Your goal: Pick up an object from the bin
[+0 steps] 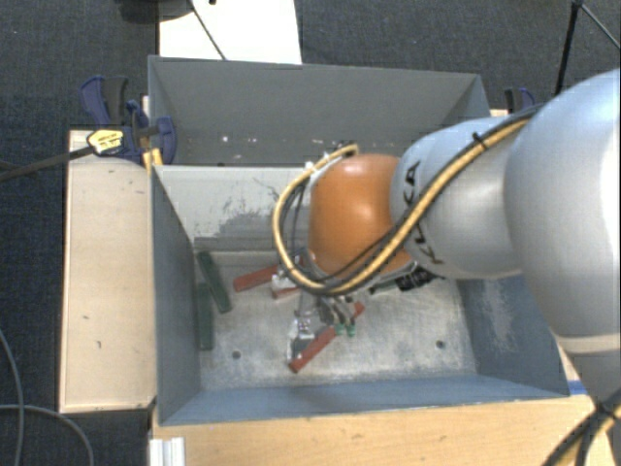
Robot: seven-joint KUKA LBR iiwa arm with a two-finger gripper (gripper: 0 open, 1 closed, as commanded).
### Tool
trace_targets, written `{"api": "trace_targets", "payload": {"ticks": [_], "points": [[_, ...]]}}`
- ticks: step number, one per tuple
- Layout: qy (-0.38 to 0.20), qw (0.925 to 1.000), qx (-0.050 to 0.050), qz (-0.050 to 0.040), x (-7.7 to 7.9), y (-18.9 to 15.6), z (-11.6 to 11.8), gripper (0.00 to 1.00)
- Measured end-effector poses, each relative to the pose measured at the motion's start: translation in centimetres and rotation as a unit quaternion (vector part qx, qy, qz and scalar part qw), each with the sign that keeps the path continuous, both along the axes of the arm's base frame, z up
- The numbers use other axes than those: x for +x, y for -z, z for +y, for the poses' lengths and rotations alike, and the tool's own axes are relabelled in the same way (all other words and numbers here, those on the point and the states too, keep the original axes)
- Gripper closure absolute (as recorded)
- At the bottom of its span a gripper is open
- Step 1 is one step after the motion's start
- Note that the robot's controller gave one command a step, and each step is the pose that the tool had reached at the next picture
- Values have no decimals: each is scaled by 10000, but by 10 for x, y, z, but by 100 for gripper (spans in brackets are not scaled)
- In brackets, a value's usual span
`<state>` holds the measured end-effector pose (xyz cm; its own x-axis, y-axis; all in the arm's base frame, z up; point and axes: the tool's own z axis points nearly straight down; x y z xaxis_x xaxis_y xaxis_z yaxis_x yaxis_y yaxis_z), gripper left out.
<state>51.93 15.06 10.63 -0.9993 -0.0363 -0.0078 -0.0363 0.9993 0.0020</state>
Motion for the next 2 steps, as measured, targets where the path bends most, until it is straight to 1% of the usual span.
{"api": "trace_targets", "payload": {"ticks": [1, 2], "points": [[243, 9997, -1, 41, -5, 15, -14, 0], [-1246, 9922, -9, 17, -20, 24, -37, 0]]}}
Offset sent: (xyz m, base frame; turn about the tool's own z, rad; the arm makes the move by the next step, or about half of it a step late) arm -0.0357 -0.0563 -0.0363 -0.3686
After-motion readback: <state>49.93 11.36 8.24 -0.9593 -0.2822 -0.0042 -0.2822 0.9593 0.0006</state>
